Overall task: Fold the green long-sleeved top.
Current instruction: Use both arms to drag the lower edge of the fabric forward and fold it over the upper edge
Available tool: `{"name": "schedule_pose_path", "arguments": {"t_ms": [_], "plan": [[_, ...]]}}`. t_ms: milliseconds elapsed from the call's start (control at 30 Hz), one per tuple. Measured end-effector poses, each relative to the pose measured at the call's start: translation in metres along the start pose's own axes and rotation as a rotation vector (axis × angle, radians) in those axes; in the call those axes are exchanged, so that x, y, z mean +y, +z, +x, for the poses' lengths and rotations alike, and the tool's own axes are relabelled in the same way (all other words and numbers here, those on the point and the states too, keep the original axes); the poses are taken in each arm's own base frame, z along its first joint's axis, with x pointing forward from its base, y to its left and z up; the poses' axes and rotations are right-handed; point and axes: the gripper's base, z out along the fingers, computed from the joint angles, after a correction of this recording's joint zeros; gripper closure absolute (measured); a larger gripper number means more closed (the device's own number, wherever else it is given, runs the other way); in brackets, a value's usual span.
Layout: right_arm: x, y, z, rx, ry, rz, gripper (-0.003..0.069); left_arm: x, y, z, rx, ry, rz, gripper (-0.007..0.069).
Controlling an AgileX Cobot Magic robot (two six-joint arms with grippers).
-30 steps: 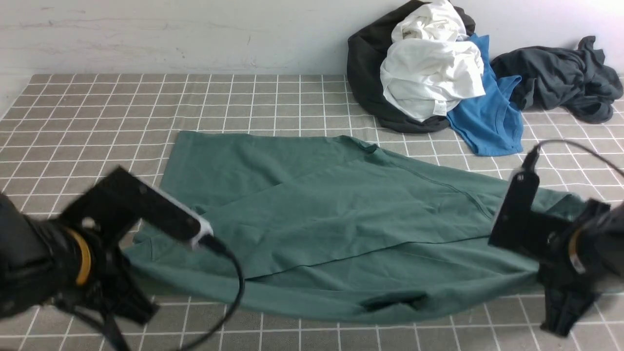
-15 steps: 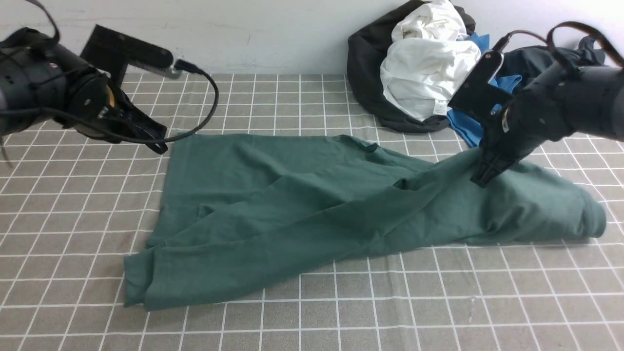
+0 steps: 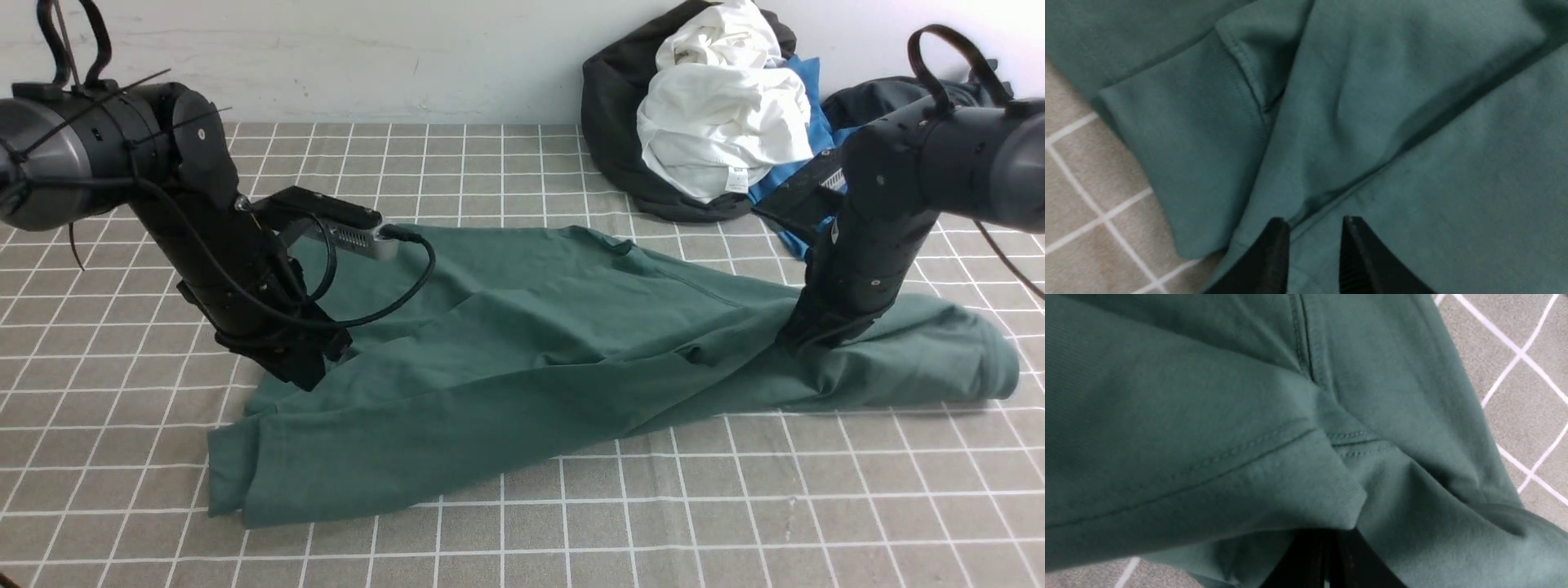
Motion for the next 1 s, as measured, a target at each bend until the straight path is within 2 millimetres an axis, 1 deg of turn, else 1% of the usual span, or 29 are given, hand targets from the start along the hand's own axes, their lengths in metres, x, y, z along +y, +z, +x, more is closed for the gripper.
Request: {"name": "schedule_pose_path", "arguments": {"t_ms": [33, 67, 167, 200, 233, 300, 333, 367, 467, 500, 533, 567, 633, 767, 833, 900, 1000], "plan": [[0.0, 0.0, -0.001, -0.011, 0.001, 0.0, 0.0662, 0.001, 0.009, 0.001, 0.033, -0.002, 0.014, 0.0403], [0.0, 0.0, -0.002, -0.018, 0.001, 0.003, 0.0662, 0.002, 0.015, 0.002, 0.06, -0.004, 0.025, 0.0383], [-0.001, 0.0, -0.004, -0.038, 0.0, 0.009, 0.0662, 0.004, 0.033, 0.006, 0.129, -0.013, 0.055, 0.0345], [-0.001, 0.0, -0.004, -0.039, 0.0, 0.009, 0.0662, 0.004, 0.034, 0.006, 0.133, -0.014, 0.056, 0.0344], [-0.001, 0.0, -0.004, -0.045, -0.001, 0.011, 0.0662, 0.005, 0.04, 0.007, 0.153, -0.021, 0.063, 0.0337], [-0.001, 0.0, -0.005, -0.048, -0.002, 0.012, 0.0662, 0.005, 0.041, 0.006, 0.153, -0.021, 0.063, 0.034], [-0.001, -0.001, -0.005, -0.052, -0.002, 0.013, 0.0662, 0.005, 0.04, 0.007, 0.155, -0.023, 0.064, 0.0361], [-0.001, 0.0, -0.005, -0.051, -0.004, 0.013, 0.0662, 0.005, 0.04, 0.007, 0.155, -0.023, 0.064, 0.0365], [-0.001, 0.0, -0.005, -0.052, -0.008, 0.014, 0.0662, 0.004, 0.036, 0.007, 0.153, -0.025, 0.064, 0.0494], [-0.001, 0.0, -0.005, -0.053, -0.008, 0.014, 0.0662, 0.003, 0.032, 0.007, 0.143, -0.023, 0.06, 0.0559], [-0.001, 0.0, -0.005, -0.053, -0.009, 0.014, 0.0662, 0.002, 0.028, 0.006, 0.135, -0.021, 0.058, 0.0585], [-0.001, 0.0, -0.005, -0.054, -0.009, 0.014, 0.0662, 0.002, 0.027, 0.006, 0.132, -0.021, 0.057, 0.0589], [-0.001, 0.0, -0.005, -0.056, -0.009, 0.015, 0.0662, 0.0, 0.013, 0.006, 0.098, -0.014, 0.046, 0.0623], [-0.001, 0.0, -0.005, -0.057, -0.004, 0.01, 0.0662, -0.004, -0.003, 0.008, 0.084, 0.0, 0.034, 0.0631], [0.0, 0.0, -0.006, -0.059, 0.002, 0.003, 0.0662, -0.004, -0.003, 0.011, 0.114, 0.006, 0.034, 0.0624], [0.0, -0.001, -0.006, -0.062, 0.009, -0.005, 0.0662, -0.003, 0.001, 0.014, 0.142, 0.008, 0.037, 0.0598], [0.001, -0.001, -0.006, -0.067, 0.014, -0.014, 0.0662, -0.002, 0.011, 0.016, 0.176, -0.003, 0.046, 0.0508]]}}
